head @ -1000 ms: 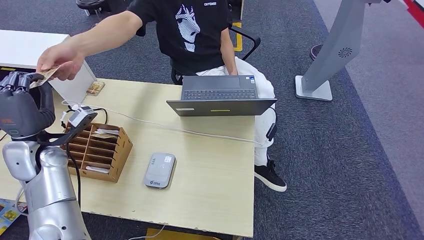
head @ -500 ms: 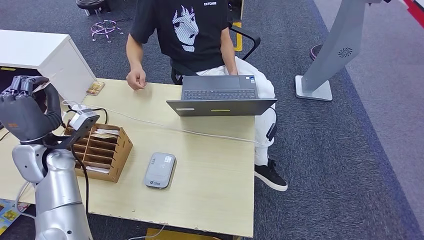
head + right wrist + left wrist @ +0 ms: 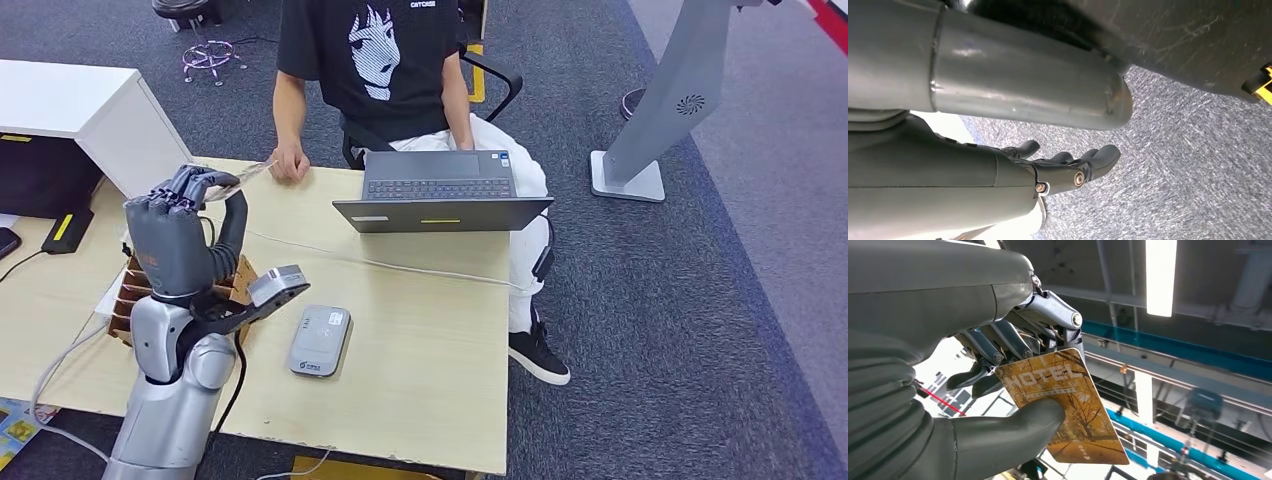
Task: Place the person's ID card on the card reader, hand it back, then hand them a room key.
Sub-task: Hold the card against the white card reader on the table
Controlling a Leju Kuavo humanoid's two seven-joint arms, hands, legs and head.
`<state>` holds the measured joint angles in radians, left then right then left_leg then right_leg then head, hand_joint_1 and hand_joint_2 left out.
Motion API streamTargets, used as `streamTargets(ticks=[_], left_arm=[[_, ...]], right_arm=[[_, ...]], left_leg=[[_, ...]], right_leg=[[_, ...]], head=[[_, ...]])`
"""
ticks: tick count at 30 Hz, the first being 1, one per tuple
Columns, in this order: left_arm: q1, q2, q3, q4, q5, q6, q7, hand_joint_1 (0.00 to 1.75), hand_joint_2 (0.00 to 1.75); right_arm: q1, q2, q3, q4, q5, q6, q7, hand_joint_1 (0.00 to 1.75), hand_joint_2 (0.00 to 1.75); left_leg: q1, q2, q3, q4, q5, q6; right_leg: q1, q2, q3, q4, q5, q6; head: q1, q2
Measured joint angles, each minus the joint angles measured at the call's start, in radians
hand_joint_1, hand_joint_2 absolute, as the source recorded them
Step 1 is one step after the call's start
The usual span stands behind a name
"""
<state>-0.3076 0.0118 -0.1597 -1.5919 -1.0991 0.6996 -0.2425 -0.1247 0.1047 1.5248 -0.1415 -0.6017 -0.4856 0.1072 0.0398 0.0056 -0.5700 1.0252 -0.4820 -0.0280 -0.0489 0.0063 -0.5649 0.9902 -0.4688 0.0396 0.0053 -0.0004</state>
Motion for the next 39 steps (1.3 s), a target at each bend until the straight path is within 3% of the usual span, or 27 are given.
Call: streamTargets(ticks=[7, 18, 28, 39], left_arm=[[0.045, 0.035, -0.072, -0.036, 0.083, -0.031, 0.029, 1.75, 1.75], [0.141, 0.065, -0.080, -0.048, 0.121, -0.068, 0.062, 1.75, 1.75], [0.284, 0.057, -0.061, 0.001, 0.163, -0.066, 0.053, 1.75, 1.75], [0.307, 0.029, -0.044, 0.133, 0.189, -0.091, 0.000, 1.75, 1.75]], right_arm=[[0.007, 0.003, 0.000, 0.000, -0.016, -0.005, -0.002, 0.00, 0.00], [0.011, 0.010, -0.001, 0.000, -0.033, -0.014, -0.003, 0.00, 0.00], [0.013, 0.016, -0.001, 0.000, -0.036, -0.019, -0.002, 0.00, 0.00], [0.012, 0.018, -0.001, 0.000, -0.041, -0.018, -0.010, 0.00, 0.00]], left_leg=[[0.000, 0.000, 0.000, 0.000, 0.000, 0.000], [0.000, 0.000, 0.000, 0.000, 0.000, 0.000], [0.000, 0.000, 0.000, 0.000, -0.001, 0.000], [0.000, 0.000, 0.000, 0.000, -0.001, 0.000]], right_leg=[[0.000, 0.000, 0.000, 0.000, 0.000, 0.000], [0.000, 0.000, 0.000, 0.000, 0.000, 0.000], [0.000, 0.000, 0.000, 0.000, -0.001, 0.000], [0.000, 0.000, 0.000, 0.000, -0.001, 0.000]], head=[[0.000, 0.000], [0.000, 0.000], [0.000, 0.000], [0.000, 0.000]])
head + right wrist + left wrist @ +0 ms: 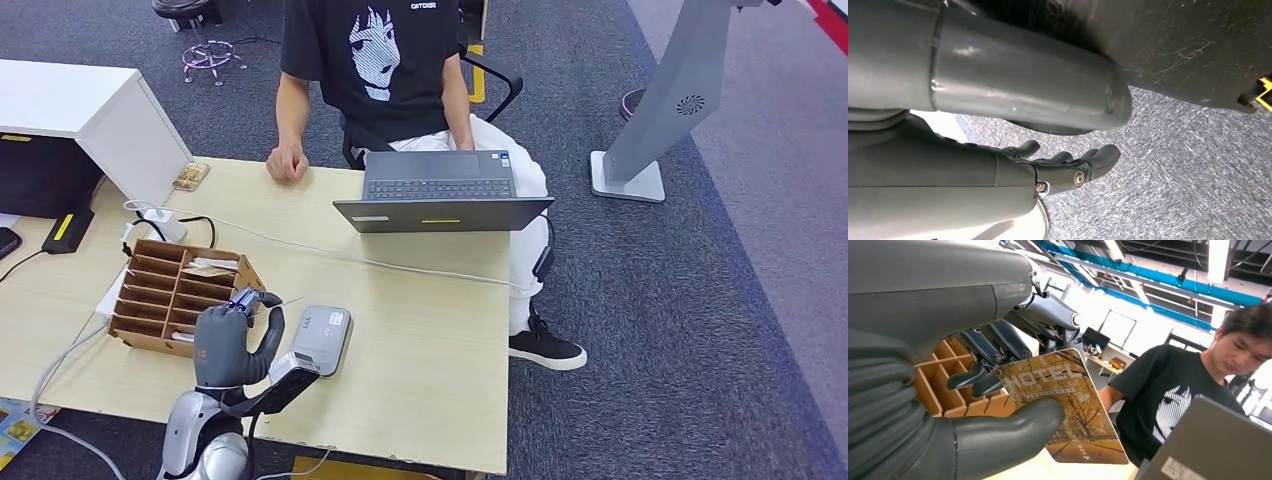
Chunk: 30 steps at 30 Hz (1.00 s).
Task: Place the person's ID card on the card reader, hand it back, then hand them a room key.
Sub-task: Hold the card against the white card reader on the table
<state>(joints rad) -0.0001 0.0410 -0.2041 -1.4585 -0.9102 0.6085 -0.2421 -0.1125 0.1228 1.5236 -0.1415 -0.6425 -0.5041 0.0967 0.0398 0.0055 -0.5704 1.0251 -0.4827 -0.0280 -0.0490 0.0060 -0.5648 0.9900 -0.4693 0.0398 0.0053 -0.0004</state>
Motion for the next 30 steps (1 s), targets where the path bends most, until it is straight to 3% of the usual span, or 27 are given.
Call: streamTargets(ticks=[12, 30], left_arm=[[0.001, -0.039, 0.000, 0.103, -0.016, -0.015, -0.032, 1.75, 1.75], [-0.047, -0.056, 0.000, 0.300, -0.091, -0.009, 0.036, 1.75, 1.75]], right_arm=[[-0.011, 0.010, 0.000, 0.000, -0.007, -0.001, 0.015, 0.00, 0.00], [-0.019, 0.017, 0.000, 0.000, -0.008, 0.002, 0.010, 0.00, 0.00]], left_leg=[[0.000, 0.000, 0.000, 0.000, 0.000, 0.000], [0.000, 0.000, 0.000, 0.000, 0.000, 0.000]], right_leg=[[0.000, 0.000, 0.000, 0.000, 0.000, 0.000], [0.000, 0.000, 0.000, 0.000, 0.000, 0.000]], head=[[0.000, 0.000], [0.000, 0.000]])
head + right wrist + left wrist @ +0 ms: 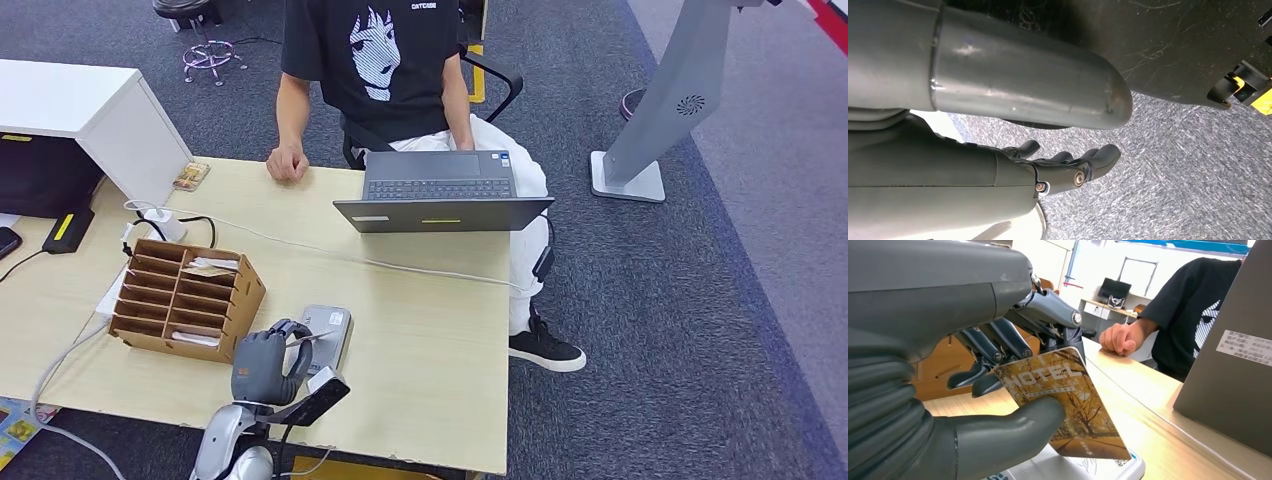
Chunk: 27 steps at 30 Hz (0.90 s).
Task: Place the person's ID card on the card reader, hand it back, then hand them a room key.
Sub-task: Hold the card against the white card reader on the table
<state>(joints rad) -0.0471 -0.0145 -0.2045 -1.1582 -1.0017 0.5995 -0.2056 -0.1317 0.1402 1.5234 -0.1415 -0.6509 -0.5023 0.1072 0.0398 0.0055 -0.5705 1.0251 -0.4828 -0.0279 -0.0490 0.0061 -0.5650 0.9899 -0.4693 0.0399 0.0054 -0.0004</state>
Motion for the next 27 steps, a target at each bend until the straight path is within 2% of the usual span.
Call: streamTargets(ticks=[8, 17, 20, 27], left_arm=[[-0.032, 0.000, 0.000, 0.109, 0.006, 0.021, 0.001, 1.75, 1.75], [-0.030, 0.000, 0.000, 0.123, -0.005, 0.025, -0.004, 1.75, 1.75], [-0.025, 0.004, 0.005, 0.106, -0.010, 0.045, 0.004, 1.75, 1.75], [-0.002, 0.037, 0.053, -0.034, -0.010, 0.069, 0.012, 1.75, 1.75]], right_arm=[[-0.001, 0.001, 0.000, 0.000, 0.000, 0.000, -0.001, 0.00, 0.00], [0.000, 0.001, 0.000, 0.000, 0.000, 0.000, -0.001, 0.00, 0.00], [0.000, 0.001, 0.000, 0.000, -0.001, 0.000, -0.001, 0.00, 0.00], [0.001, 0.001, 0.000, 0.000, -0.004, -0.001, -0.003, 0.00, 0.00]], left_leg=[[0.000, -0.001, 0.001, 0.000, 0.000, 0.000], [0.000, -0.001, 0.001, 0.000, 0.000, 0.000], [0.000, -0.001, 0.001, 0.000, 0.000, 0.000], [0.000, -0.001, 0.001, 0.000, 0.001, 0.000]], right_leg=[[0.000, -0.001, 0.002, 0.000, 0.000, 0.000], [0.000, -0.001, 0.002, 0.000, 0.000, 0.000], [0.000, -0.001, 0.002, 0.000, 0.000, 0.000], [0.000, -0.002, 0.001, 0.000, 0.000, 0.000]], head=[[0.000, 0.000], [0.000, 0.000], [0.000, 0.000], [0.000, 0.000]])
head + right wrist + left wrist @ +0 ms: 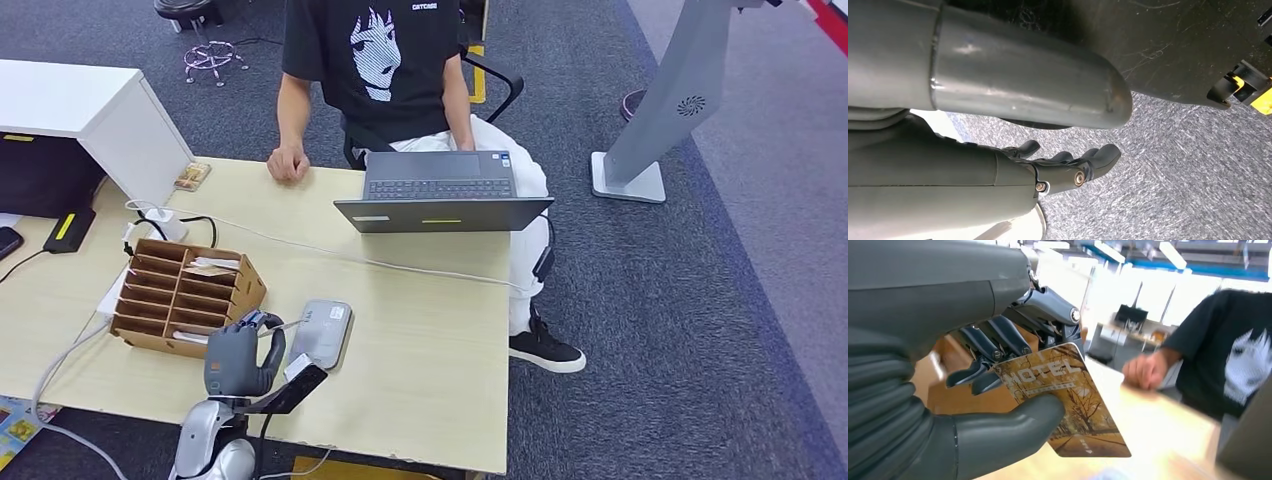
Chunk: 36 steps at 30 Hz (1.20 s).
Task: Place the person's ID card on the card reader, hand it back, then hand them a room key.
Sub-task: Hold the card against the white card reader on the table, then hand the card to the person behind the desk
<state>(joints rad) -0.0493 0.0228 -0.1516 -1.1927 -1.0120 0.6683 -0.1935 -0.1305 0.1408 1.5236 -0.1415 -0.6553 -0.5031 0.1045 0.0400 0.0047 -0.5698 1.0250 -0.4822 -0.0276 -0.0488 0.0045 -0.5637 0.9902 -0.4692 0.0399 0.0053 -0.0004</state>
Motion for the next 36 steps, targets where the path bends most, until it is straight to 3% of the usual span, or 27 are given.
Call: streamTargets(ticks=[7, 12, 16, 25, 36], left_arm=[[0.002, 0.014, 0.099, -0.248, -0.044, 0.024, -0.066, 1.75, 1.75], [-0.037, 0.053, 0.151, -0.399, -0.038, 0.025, -0.044, 1.75, 1.75], [-0.078, 0.088, 0.175, -0.439, -0.043, 0.025, -0.029, 1.75, 1.75], [-0.157, 0.160, 0.247, -0.395, -0.084, 0.025, 0.020, 1.75, 1.75], [-0.315, 0.246, 0.309, -0.132, -0.047, 0.028, 0.056, 1.75, 1.75]], right_arm=[[0.002, 0.000, 0.000, 0.000, -0.001, -0.002, 0.000, 0.00, 0.00], [0.002, 0.000, 0.000, 0.000, -0.001, -0.001, 0.000, 0.00, 0.00], [0.002, 0.000, 0.000, 0.000, 0.000, 0.001, -0.001, 0.00, 0.00], [0.004, -0.002, 0.000, 0.001, 0.000, 0.013, -0.016, 0.00, 0.00], [0.008, -0.007, 0.001, 0.001, -0.001, 0.015, -0.016, 0.00, 0.00]], left_leg=[[0.000, 0.000, 0.000, 0.000, 0.000, 0.000], [0.000, 0.000, 0.000, 0.000, 0.000, 0.000], [0.000, 0.000, 0.000, 0.000, 0.000, 0.000], [0.000, 0.000, 0.000, 0.000, 0.000, 0.000], [0.000, 0.000, 0.000, 0.000, 0.001, 0.000]], right_leg=[[0.000, 0.000, 0.000, 0.000, 0.000, 0.000], [0.000, 0.000, -0.001, 0.000, 0.000, 0.000], [0.000, 0.000, -0.001, 0.000, 0.000, 0.000], [0.000, 0.001, -0.001, 0.000, 0.000, 0.000], [0.000, 0.001, -0.001, 0.000, 0.000, 0.000]], head=[[0.000, 0.000], [0.000, 0.000], [0.000, 0.000], [0.000, 0.000], [0.000, 0.000]])
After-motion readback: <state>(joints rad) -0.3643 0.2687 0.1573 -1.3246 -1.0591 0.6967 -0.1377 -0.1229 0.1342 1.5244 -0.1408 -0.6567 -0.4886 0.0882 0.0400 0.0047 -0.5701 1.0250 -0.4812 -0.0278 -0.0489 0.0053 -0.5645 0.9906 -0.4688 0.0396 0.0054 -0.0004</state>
